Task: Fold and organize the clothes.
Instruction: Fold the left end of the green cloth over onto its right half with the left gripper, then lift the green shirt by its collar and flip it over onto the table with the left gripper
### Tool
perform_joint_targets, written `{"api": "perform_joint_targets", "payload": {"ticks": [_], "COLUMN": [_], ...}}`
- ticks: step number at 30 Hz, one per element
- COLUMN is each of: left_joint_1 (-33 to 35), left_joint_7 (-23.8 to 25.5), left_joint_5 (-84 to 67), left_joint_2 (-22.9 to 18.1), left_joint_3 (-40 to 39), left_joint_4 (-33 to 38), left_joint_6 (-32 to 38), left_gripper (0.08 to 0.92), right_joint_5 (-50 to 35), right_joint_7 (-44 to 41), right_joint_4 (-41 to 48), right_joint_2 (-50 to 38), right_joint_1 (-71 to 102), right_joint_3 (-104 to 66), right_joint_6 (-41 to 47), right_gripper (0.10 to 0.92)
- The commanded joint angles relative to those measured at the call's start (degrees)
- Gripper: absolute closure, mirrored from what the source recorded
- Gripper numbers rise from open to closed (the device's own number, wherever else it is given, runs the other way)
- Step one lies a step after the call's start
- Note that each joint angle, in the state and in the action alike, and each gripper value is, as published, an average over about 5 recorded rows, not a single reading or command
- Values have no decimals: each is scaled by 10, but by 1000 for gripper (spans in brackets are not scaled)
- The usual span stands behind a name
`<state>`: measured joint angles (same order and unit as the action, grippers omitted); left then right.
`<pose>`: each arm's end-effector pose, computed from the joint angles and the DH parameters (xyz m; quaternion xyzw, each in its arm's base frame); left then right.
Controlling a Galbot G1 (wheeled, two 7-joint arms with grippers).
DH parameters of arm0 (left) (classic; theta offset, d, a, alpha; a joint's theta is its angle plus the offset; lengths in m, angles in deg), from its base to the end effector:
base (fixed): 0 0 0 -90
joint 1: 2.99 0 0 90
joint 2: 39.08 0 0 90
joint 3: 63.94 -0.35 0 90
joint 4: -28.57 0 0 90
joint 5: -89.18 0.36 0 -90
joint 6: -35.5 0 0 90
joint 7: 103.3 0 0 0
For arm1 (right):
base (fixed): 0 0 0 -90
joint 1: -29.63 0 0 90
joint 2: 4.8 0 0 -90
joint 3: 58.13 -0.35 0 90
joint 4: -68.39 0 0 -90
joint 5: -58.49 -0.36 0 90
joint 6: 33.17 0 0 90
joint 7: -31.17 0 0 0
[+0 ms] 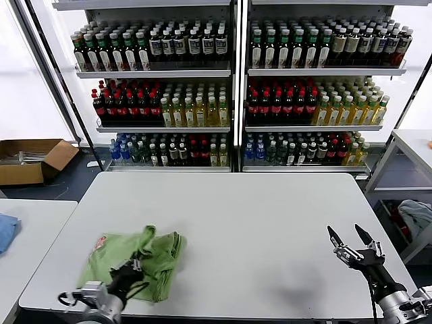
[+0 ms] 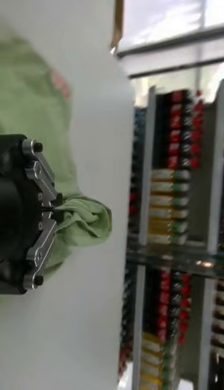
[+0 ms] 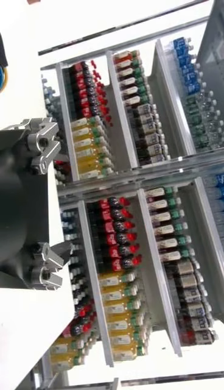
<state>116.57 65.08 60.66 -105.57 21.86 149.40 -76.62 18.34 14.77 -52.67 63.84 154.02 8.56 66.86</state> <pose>0.1888 0.0453 -0.2920 -0.0463 -0.9728 0.0389 0.2235 0.1724 -0.1735 -0.2495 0.0885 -0.9904 -0.0982 0.0409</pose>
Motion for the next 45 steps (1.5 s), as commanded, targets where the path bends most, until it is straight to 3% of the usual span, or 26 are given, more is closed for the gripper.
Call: {"api": "perform_joint_targets", "payload": {"ticks": [1,8,13,16,20,26,35,45], "left_joint_1": [-2,49,45,29,-3,-28,-25,-27], "left_joint_7": [-78,-76,-76,-72,-51,0,33,48], "left_joint_5": [2,-104,-154,-170,-156,-93,-58,-86], "left_joint_2": [-30,2,43,66,87,109,87,93], "left_joint_3": [-153,-101,6,71,137,133,109,96], "left_joint_4": [18,195,242,209,99,-61,-104,-129], "left_joint_6": [-60,-75,-79,-82,-87,-56,-43,-38], "left_gripper": [865,666,536,449,336,193,177,190], "right_joint_5": [-1,-1,1,1,1,2,8,8], "right_joint_7": [-1,2,3,3,3,3,3,1], "right_joint_4": [0,3,0,-2,-6,-9,-17,-19], "right_joint_2": [-1,2,6,6,6,2,7,10], "right_joint_1": [1,-3,-6,-5,0,11,23,19], "right_joint_3": [0,8,18,21,19,9,12,15], "right_joint_6": [1,4,6,5,4,1,3,8], "right_gripper": [203,203,203,203,203,203,203,203]}}
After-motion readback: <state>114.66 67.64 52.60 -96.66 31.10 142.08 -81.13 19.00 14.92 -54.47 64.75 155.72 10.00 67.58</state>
